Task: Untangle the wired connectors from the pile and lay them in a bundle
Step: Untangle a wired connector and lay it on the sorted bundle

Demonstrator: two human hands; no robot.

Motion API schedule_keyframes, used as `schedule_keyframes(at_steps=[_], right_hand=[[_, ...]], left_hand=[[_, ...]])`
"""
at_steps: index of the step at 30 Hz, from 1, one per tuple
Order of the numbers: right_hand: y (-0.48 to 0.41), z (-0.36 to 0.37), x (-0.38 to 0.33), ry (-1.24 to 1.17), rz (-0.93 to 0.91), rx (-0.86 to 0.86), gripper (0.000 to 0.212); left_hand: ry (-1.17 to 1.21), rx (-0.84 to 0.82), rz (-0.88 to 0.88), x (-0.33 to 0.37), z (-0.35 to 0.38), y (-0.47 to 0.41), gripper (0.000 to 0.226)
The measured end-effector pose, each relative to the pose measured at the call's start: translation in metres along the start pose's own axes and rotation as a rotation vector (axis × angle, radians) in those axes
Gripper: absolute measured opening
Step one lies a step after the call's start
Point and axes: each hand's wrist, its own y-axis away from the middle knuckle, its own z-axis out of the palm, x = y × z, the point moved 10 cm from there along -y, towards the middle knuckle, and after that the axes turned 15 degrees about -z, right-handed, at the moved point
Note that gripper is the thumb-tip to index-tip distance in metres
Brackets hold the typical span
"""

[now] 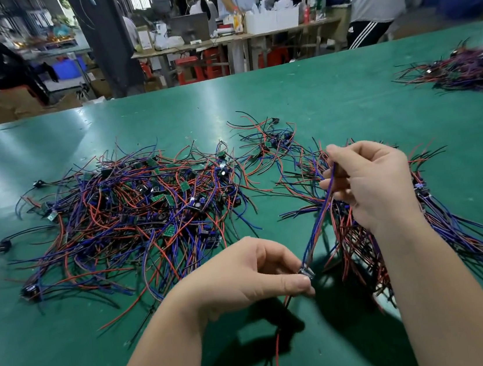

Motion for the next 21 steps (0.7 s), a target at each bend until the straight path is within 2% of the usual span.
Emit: schedule_keyframes(at_steps=[2,4,6,8,10,12,14,17,19,21], right_hand=[[0.002,0.011,0.007,-0.066,0.071,-0.072,0.031],[0.006,0.021,0.016,-0.127,0.152,-0.130,0.039],[0.010,0.029,0.023,-0.068,0.187,-0.220,0.030],[0.019,0.043,0.027,0.061,0.174,-0.405,0.010],[0.033,0.059,0.028,0.111,0.151,-0.590,0.023],[0.042,0.074,0.020,0.052,0.111,-0.682,0.025],[0.045,0.082,0.011,-0.062,0.074,-0.689,0.022],[0.044,0.083,0.008,-0.154,0.056,-0.594,0.016],[0.042,0.080,0.012,-0.237,0.131,-0.496,0.011],[0.042,0.078,0.018,-0.366,0.249,-0.420,0.008]], left_hand=[[0.060,-0.042,0.049,0.006,0.000,0.005,0.007],[0.172,-0.012,0.112,0.014,-0.010,0.008,0.005],[0.384,0.041,0.162,0.022,-0.023,0.009,0.005],[0.609,0.085,0.189,0.025,-0.035,0.009,0.019],[0.741,0.121,0.222,0.027,-0.042,0.009,0.039],[0.820,0.197,0.263,0.025,-0.049,0.010,0.049],[0.848,0.328,0.280,0.019,-0.056,0.011,0.045],[0.788,0.455,0.305,0.016,-0.058,0.014,0.035],[0.715,0.470,0.364,0.022,-0.054,0.017,0.022],[0.530,0.480,0.472,0.035,-0.050,0.024,0.021]])
